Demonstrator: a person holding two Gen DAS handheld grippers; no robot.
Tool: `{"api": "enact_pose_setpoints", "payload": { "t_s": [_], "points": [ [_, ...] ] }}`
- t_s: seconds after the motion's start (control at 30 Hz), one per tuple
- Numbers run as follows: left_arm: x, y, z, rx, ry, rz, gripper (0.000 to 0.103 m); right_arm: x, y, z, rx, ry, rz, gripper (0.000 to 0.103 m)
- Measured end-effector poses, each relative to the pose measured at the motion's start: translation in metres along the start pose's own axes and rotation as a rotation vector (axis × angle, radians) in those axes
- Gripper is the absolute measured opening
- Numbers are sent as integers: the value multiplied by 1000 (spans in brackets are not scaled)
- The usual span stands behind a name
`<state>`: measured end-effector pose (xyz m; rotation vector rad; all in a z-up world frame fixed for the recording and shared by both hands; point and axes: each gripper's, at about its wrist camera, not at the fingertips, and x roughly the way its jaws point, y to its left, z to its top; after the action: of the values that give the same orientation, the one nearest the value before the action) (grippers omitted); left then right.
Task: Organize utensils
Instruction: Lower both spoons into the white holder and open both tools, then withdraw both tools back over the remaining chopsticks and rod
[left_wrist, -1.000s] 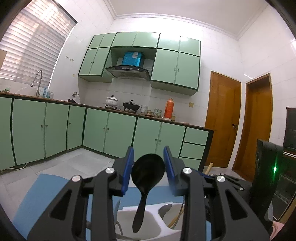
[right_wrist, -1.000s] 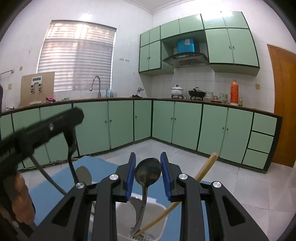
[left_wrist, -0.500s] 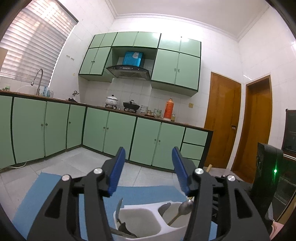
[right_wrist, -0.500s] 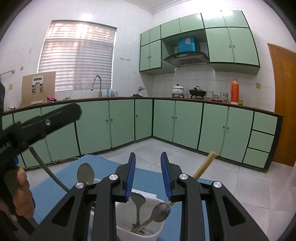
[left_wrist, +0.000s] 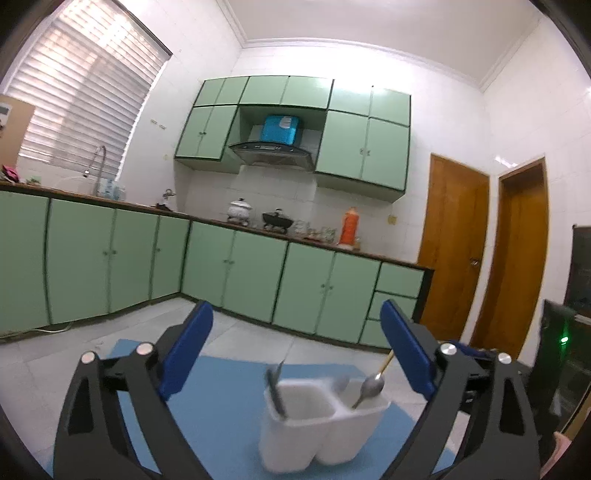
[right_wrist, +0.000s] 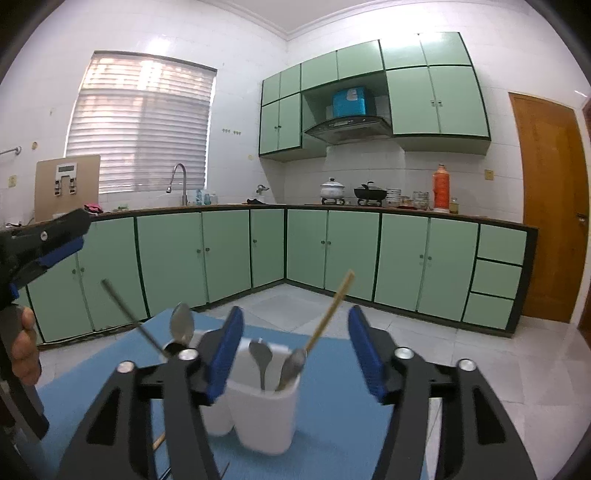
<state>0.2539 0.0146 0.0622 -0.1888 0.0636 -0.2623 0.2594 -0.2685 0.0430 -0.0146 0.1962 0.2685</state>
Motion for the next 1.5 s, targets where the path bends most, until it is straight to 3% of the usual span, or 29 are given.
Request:
{"api": "enact_pose_setpoints", "payload": {
  "t_s": [0.17,0.43,1.0,1.4,1.5],
  "points": [
    [-34,5,-14,1,64,30,95,-35,6,-19,27,32,-10,87],
    [-78,14,-57,15,206,101,97,-79,18,-56,83,98,-46,97],
    [-134,1,-145,94,426,110,98,-129,45,-150,183,274,-93,97],
    [-161,0,-177,127,442,149,98,-147,68,-182,159,277,-119,96],
    [-166,3,-181,120,448,158,98,-149,78,-187,127,274,-117,90]
  ]
}}
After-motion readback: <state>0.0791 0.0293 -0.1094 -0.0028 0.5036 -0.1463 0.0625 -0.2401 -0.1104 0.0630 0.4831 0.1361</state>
